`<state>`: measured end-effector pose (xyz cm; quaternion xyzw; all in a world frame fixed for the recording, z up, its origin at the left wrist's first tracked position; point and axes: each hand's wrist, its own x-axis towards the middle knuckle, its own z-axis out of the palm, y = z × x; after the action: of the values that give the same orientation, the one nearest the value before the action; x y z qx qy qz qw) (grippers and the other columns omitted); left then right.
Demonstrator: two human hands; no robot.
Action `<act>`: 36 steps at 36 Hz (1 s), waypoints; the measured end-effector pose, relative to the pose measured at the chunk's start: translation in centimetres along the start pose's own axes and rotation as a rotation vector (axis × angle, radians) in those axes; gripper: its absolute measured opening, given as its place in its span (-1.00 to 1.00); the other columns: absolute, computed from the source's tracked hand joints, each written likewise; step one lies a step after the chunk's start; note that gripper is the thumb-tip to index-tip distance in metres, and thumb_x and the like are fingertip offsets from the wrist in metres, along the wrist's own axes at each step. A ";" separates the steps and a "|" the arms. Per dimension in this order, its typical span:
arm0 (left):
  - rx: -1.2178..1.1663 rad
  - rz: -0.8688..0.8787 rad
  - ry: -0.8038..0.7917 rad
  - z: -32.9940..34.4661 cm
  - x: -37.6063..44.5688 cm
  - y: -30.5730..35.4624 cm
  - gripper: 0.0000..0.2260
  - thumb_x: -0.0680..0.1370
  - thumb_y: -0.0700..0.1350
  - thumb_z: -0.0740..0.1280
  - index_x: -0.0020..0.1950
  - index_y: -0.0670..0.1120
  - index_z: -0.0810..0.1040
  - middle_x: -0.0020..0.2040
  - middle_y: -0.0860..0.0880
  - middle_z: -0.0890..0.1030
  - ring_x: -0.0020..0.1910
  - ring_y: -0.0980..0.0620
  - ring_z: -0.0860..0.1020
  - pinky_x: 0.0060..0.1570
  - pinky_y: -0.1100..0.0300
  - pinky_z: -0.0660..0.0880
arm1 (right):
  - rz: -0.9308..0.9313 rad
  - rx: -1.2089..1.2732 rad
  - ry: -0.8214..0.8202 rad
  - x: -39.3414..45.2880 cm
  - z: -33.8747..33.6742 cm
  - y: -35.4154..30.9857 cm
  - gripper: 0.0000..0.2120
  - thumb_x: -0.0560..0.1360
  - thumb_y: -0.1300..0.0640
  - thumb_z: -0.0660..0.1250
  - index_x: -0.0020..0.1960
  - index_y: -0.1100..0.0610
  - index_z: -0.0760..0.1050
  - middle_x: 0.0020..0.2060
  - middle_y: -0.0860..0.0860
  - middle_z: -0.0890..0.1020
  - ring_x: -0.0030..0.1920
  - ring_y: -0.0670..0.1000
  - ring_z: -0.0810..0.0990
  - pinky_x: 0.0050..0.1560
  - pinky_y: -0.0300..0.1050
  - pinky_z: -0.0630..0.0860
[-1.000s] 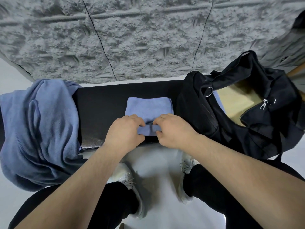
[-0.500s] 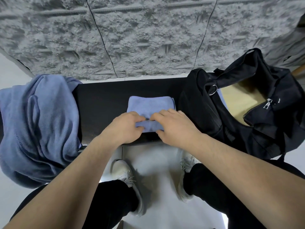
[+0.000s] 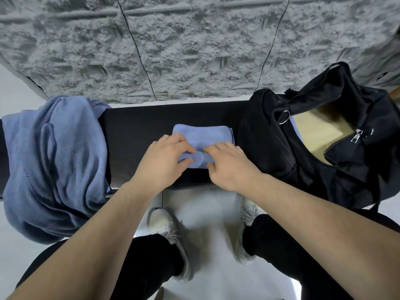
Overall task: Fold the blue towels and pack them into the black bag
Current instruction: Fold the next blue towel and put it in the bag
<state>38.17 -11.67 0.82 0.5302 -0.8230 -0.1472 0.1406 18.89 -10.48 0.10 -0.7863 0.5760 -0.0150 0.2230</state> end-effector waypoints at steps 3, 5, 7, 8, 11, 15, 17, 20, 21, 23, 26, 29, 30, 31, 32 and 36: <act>0.048 0.044 0.037 0.2 0.0 0.1 -0.89 0.51 -0.15 0.43 0.01 -0.03 0.69 -0.02 0.05 0.63 -0.17 -0.06 0.49 -0.17 -0.05 0.49 | 0.037 0.061 -0.032 0.2 0.1 0.1 -0.59 0.61 0.10 0.09 0.45 0.03 0.29 0.31 -0.02 0.38 0.31 0.05 0.29 0.31 -0.06 0.21; 0.075 0.058 0.049 0.3 0.0 0.3 -0.89 0.48 -0.14 0.38 -0.05 -0.04 0.70 -0.08 0.04 0.63 -0.22 -0.07 0.49 -0.24 -0.05 0.50 | 0.047 0.070 -0.037 0.3 0.1 0.1 -0.60 0.60 0.11 0.08 0.43 0.02 0.31 0.30 -0.03 0.39 0.31 0.05 0.30 0.29 -0.05 0.21; 0.084 0.057 0.024 0.3 0.0 0.5 -0.90 0.43 -0.14 0.34 -0.15 -0.05 0.66 -0.18 0.04 0.61 -0.26 -0.06 0.48 -0.30 -0.04 0.50 | 0.053 0.063 -0.050 0.6 -0.1 0.1 -0.62 0.59 0.11 0.08 0.40 0.01 0.33 0.28 -0.03 0.41 0.29 0.05 0.31 0.27 -0.05 0.22; 0.078 0.045 0.002 0.3 0.1 0.6 -0.95 0.42 -0.16 0.36 -0.21 -0.05 0.61 -0.23 0.04 0.57 -0.28 -0.04 0.45 -0.32 -0.02 0.48 | 0.057 0.061 -0.059 0.7 -0.2 0.2 -0.63 0.59 0.11 0.08 0.38 0.00 0.34 0.26 -0.04 0.42 0.28 0.05 0.32 0.26 -0.04 0.22; 0.068 0.018 -0.048 0.4 0.4 0.8 -0.85 0.40 -0.21 0.36 -0.34 -0.06 0.46 -0.34 0.04 0.46 -0.34 -0.01 0.38 -0.41 0.02 0.40 | 0.066 0.063 -0.072 1.0 -0.5 0.3 -0.67 0.58 0.10 0.08 0.33 -0.01 0.35 0.25 -0.04 0.44 0.27 0.07 0.35 0.20 -0.03 0.24; 0.040 -0.036 -0.068 0.5 0.7 0.9 -0.87 0.42 -0.21 0.24 -0.25 -0.10 0.57 -0.28 -0.06 0.55 -0.28 -0.10 0.48 -0.30 -0.12 0.49 | 0.064 0.129 -0.068 0.9 -0.7 0.2 -0.70 0.56 0.12 0.10 0.28 -0.03 0.28 0.21 -0.01 0.48 0.19 0.08 0.38 0.11 -0.03 0.24; 0.036 -0.065 -0.080 0.3 0.7 1.4 -0.88 0.42 -0.24 0.29 -0.19 -0.09 0.62 -0.23 -0.08 0.59 -0.23 -0.11 0.51 -0.24 -0.12 0.50 | 0.050 0.146 -0.067 0.8 -0.9 0.3 -0.73 0.56 0.12 0.10 0.25 -0.03 0.25 0.16 0.01 0.49 0.08 0.07 0.38 0.06 -0.04 0.24; 0.065 -0.076 -0.110 0.1 0.7 1.7 -0.89 0.40 -0.20 0.32 -0.16 -0.04 0.62 -0.22 -0.02 0.59 -0.20 -0.08 0.51 -0.21 -0.04 0.50 | 0.022 0.138 -0.079 0.5 -1.0 0.3 -0.78 0.56 0.12 0.10 0.20 -0.01 0.25 0.07 0.00 0.49 0.03 0.06 0.38 0.01 -0.05 0.25; 0.071 -0.075 -0.124 0.1 0.7 1.7 -0.90 0.40 -0.18 0.32 -0.17 -0.02 0.61 -0.23 0.00 0.59 -0.21 -0.07 0.51 -0.23 -0.02 0.50 | 0.015 0.139 -0.089 0.3 -1.1 0.4 -0.79 0.55 0.12 0.10 0.18 -0.01 0.26 0.06 0.00 0.49 0.04 0.07 0.39 0.01 -0.03 0.27; 0.075 -0.078 -0.166 0.2 0.6 1.7 -0.91 0.40 -0.14 0.34 -0.18 0.03 0.61 -0.26 0.04 0.58 -0.24 -0.03 0.50 -0.26 0.05 0.48 | 0.003 0.147 -0.114 0.1 -1.2 0.5 -0.81 0.54 0.12 0.11 0.15 0.00 0.27 0.04 -0.02 0.50 0.05 0.09 0.42 0.03 0.01 0.34; 0.068 -0.116 -0.237 0.1 0.5 1.5 -0.92 0.41 -0.05 0.36 -0.15 0.13 0.60 -0.27 0.09 0.58 -0.25 0.05 0.51 -0.35 0.17 0.41 | -0.019 0.149 -0.133 -0.1 -1.2 0.6 -0.82 0.53 0.12 0.13 0.12 -0.01 0.31 0.00 -0.09 0.46 0.10 0.06 0.42 0.09 0.00 0.35; 0.034 -0.166 -0.271 -0.1 0.5 1.5 -0.87 0.43 -0.02 0.38 -0.05 0.16 0.63 -0.21 0.09 0.61 -0.25 0.09 0.53 -0.33 0.22 0.43 | -0.040 0.105 -0.094 -0.1 -1.0 0.6 -0.79 0.52 0.05 0.18 0.15 -0.03 0.37 0.08 -0.09 0.44 0.18 0.01 0.32 0.17 -0.03 0.26; 0.018 -0.183 -0.276 -0.1 0.5 1.6 -0.87 0.44 -0.02 0.37 -0.05 0.15 0.64 -0.21 0.09 0.61 -0.26 0.10 0.53 -0.33 0.23 0.44 | -0.049 0.081 -0.073 -0.1 -1.0 0.7 -0.78 0.51 0.01 0.21 0.16 -0.04 0.38 0.12 -0.10 0.43 0.20 0.00 0.29 0.18 -0.03 0.25; -0.004 -0.206 -0.279 -0.2 0.6 1.8 -0.89 0.46 -0.02 0.37 -0.05 0.13 0.65 -0.21 0.09 0.61 -0.26 0.10 0.53 -0.33 0.22 0.46 | -0.059 0.051 -0.052 -0.1 -1.1 0.7 -0.74 0.50 -0.04 0.23 0.18 -0.05 0.39 0.14 -0.10 0.41 0.22 0.00 0.27 0.19 -0.03 0.24; -0.028 -0.233 -0.284 -0.2 0.7 1.9 -0.91 0.47 -0.01 0.36 -0.06 0.11 0.65 -0.22 0.08 0.61 -0.26 0.08 0.55 -0.31 0.19 0.49 | -0.076 0.011 -0.029 -0.2 -1.1 0.8 -0.69 0.49 -0.08 0.26 0.21 -0.07 0.39 0.15 -0.11 0.40 0.23 0.01 0.27 0.19 -0.03 0.23; -0.108 -0.298 -0.289 -0.2 1.2 1.8 -0.93 0.49 -0.02 0.37 -0.08 0.05 0.64 -0.19 0.02 0.62 -0.20 -0.01 0.56 -0.23 0.15 0.48 | -0.176 -0.135 0.024 -0.5 -0.9 0.7 -0.45 0.48 -0.08 0.34 0.42 -0.11 0.26 0.21 -0.11 0.38 0.25 0.03 0.29 0.23 -0.02 0.25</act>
<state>36.31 -12.06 1.76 0.6110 -0.7382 -0.2847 0.0261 17.86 -10.50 0.82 -0.8469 0.5069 -0.0054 0.1605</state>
